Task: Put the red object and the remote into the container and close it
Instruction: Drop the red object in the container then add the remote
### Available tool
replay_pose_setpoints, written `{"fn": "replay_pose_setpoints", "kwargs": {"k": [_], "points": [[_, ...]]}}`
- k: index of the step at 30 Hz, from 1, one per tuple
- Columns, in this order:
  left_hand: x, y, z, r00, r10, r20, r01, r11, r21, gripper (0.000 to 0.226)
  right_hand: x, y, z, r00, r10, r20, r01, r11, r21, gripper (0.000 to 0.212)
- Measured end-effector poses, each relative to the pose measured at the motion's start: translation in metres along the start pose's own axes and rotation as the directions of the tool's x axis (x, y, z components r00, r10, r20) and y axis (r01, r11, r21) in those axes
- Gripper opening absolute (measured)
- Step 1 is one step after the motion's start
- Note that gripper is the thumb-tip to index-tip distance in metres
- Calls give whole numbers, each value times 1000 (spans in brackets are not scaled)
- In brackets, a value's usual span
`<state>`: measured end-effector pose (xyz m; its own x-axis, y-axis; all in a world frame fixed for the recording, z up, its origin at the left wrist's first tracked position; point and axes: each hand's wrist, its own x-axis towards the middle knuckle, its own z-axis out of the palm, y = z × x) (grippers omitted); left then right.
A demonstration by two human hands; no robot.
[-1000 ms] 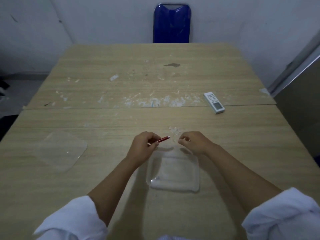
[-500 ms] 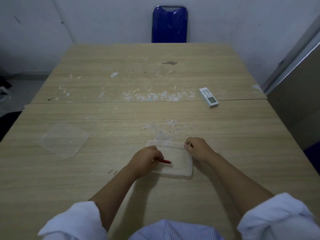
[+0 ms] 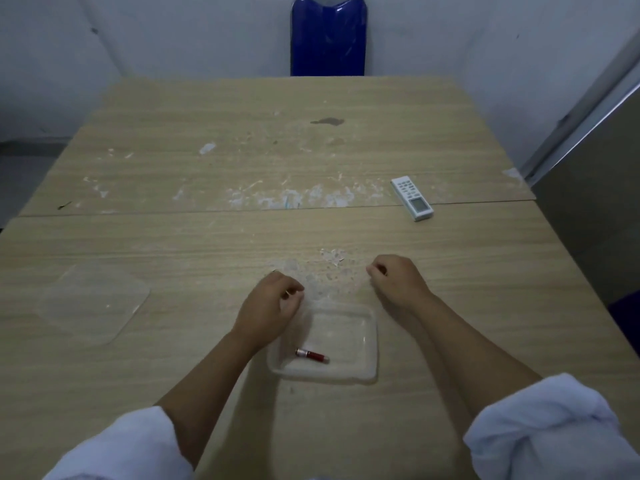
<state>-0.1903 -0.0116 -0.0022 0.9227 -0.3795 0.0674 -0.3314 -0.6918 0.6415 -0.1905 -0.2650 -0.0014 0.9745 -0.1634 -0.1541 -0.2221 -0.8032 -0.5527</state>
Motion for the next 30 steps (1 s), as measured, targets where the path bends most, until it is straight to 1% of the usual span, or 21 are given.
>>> {"fn": "replay_pose_setpoints", "kwargs": {"k": [2, 5, 7, 9, 11, 13, 17, 21, 25, 28, 30], "points": [[16, -12, 0, 999, -37, -34, 37, 999, 5, 14, 19, 5, -8, 995, 20, -98, -22, 1000, -14, 18], [37, -31, 2, 997, -71, -2, 71, 993, 95, 23, 51, 16, -18, 976, 59, -209, -64, 998, -18, 14], [49, -40, 3, 995, -99, 26, 94, 983, 155, 28, 70, 23, -23, 961, 97, -258, -105, 994, -18, 21], [58, -46, 4, 988, -134, 71, 117, 971, 206, 39, 88, 29, -27, 946, 129, -299, -150, 987, -49, 34], [64, -51, 6, 983, -148, 105, 117, 960, 255, 52, 103, 37, -28, 939, 144, -313, -183, 978, -101, 45], [70, -59, 8, 984, -151, 96, 116, 947, 298, 56, 118, 45, -28, 930, 182, -318, -232, 965, -126, 50], [71, -70, 7, 992, -96, 77, 64, 937, 343, 59, 136, 53, -27, 912, 262, -315, -308, 945, -107, 47], [70, -70, 10, 993, -100, 67, 72, 937, 341, 59, 141, 57, -24, 892, 243, -380, -296, 951, -85, 38], [70, -70, 9, 990, -116, 79, 82, 937, 341, 61, 135, 54, -19, 893, 230, -387, -270, 962, -52, 36], [72, -67, 6, 986, -124, 113, 76, 931, 356, 58, 121, 46, -15, 886, 235, -400, -259, 966, -6, 33], [72, -64, 3, 981, -144, 134, 86, 927, 365, 57, 108, 40, -12, 892, 213, -399, -223, 975, 24, 32]]}}
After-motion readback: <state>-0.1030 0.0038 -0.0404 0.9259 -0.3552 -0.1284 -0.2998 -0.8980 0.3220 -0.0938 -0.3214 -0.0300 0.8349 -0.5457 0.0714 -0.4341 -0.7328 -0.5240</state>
